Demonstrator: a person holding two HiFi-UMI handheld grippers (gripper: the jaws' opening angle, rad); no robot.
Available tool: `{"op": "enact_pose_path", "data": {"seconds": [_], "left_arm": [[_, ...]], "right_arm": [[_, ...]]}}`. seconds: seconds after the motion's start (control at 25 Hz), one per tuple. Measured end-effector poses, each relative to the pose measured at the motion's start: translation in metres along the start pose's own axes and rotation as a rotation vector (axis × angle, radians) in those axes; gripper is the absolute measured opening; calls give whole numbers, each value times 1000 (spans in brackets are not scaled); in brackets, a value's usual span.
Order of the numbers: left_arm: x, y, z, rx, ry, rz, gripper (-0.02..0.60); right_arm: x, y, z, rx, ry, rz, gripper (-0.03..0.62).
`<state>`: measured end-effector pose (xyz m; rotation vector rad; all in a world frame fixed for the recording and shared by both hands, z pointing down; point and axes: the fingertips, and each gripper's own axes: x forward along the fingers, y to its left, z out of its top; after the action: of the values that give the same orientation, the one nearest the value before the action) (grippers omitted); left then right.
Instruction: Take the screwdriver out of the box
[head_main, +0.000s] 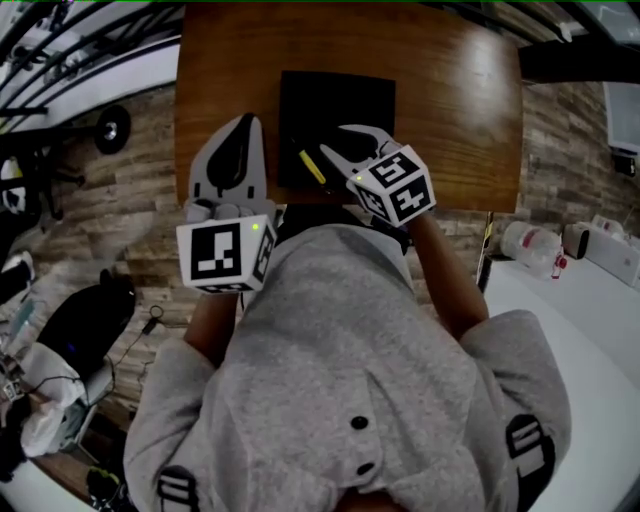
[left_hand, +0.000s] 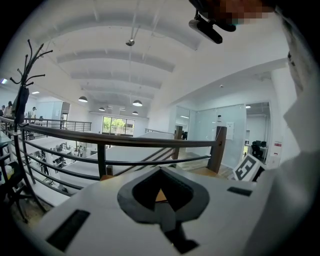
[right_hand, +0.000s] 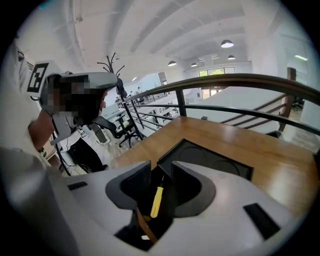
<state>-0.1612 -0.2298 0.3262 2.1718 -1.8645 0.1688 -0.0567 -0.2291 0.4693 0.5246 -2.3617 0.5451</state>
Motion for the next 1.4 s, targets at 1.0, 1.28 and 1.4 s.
{"op": "enact_pose_path", "data": {"seconds": [1.0, 1.28, 1.4], "left_arm": [[-5, 14, -29, -31, 62, 49, 12], [-10, 20, -29, -33, 60, 65, 12], [-13, 23, -33, -34, 62, 68, 12]], "right_arm": [[66, 0, -74, -9, 233, 51, 149], [80, 3, -83, 8, 257, 55, 149], [85, 4, -90, 14, 272, 60, 149]]}}
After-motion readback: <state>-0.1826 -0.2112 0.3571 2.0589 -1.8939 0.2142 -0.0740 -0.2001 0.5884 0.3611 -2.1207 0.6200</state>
